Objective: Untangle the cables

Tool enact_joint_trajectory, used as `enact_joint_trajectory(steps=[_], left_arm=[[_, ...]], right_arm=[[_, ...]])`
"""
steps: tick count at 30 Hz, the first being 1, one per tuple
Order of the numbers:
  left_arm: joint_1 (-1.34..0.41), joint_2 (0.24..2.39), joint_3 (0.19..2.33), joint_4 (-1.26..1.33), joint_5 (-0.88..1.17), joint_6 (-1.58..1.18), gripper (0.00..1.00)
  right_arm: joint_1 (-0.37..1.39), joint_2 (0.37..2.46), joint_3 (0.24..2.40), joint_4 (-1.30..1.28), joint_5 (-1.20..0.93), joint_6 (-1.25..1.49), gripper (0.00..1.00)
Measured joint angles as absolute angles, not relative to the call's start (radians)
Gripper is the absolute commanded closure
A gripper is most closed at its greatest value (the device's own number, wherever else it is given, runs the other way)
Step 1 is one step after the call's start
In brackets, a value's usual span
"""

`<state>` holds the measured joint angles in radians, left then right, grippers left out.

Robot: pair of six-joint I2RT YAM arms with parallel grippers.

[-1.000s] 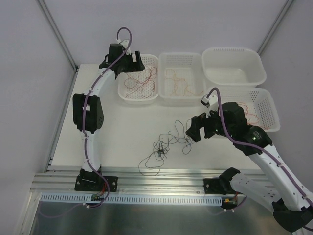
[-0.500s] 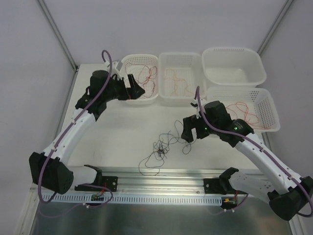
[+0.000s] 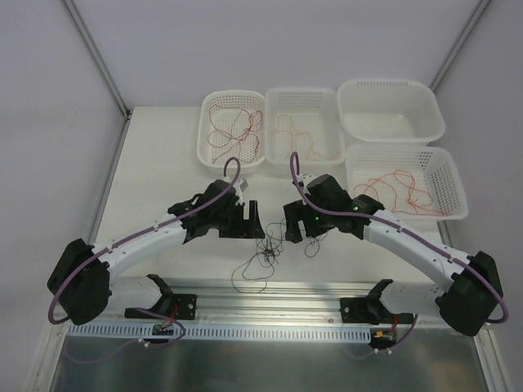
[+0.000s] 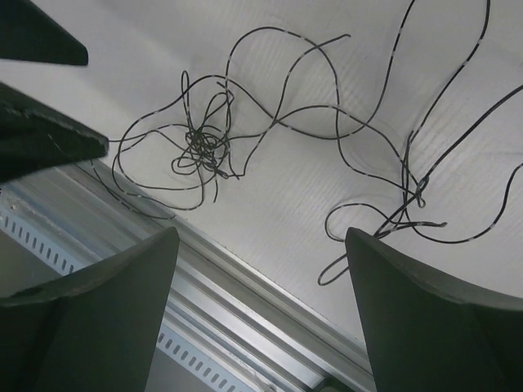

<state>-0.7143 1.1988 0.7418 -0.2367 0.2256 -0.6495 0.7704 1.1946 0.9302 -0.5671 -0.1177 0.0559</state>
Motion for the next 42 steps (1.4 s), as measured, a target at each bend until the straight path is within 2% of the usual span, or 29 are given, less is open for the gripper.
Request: enact_joint_trajectory(steps=[4, 8, 9, 11, 15, 19, 24, 28, 34, 42], left_arm=[[-0.796, 1.318, 0.767, -0.228, 0.209, -0.68, 0.37], [-0.819, 1.416, 0.779, -0.22, 0.2, -0.706, 0.69], [-0.818, 1.429, 0.779, -0.223, 0.199, -0.71, 0.87], [-0.818, 1.44, 0.779, -0.223, 0.195, -0.715, 1.0], [-0.813, 1.422, 0.799, -0.256, 0.162, -0.686, 1.0], [-0.753, 1.316, 0.839, -0.307, 0.127, -0.638, 1.0], [-0.636, 1.187, 0.883, -0.321, 0.124, -0.596, 1.0], [-0.628, 1.19, 0.891, -0.333, 0.155, -0.583, 1.0], [-0.628, 1.199, 0.891, -0.35, 0.175, -0.583, 1.0], [-0.628, 1.199, 0.876, -0.35, 0.175, -0.585, 1.0]], right_arm=[[0.779, 1.235, 0.909, -0.55, -0.051, 0.112, 0.16], [0.778, 1.258, 0.895, -0.551, 0.044, 0.159, 0.17], [0.778, 1.271, 0.894, -0.55, 0.059, 0.167, 0.17], [0.777, 1.306, 0.894, -0.549, 0.079, 0.176, 0.17], [0.775, 1.398, 0.893, -0.548, 0.094, 0.183, 0.19], [0.766, 1.439, 0.888, -0.544, 0.092, 0.184, 0.22], [0.763, 1.423, 0.886, -0.503, 0.053, 0.162, 0.31], [0.784, 1.352, 0.889, -0.443, -0.019, 0.107, 0.32], [0.826, 1.334, 0.928, -0.294, -0.147, 0.068, 0.4], [0.837, 1.57, 0.944, -0.004, -0.294, 0.089, 0.47]])
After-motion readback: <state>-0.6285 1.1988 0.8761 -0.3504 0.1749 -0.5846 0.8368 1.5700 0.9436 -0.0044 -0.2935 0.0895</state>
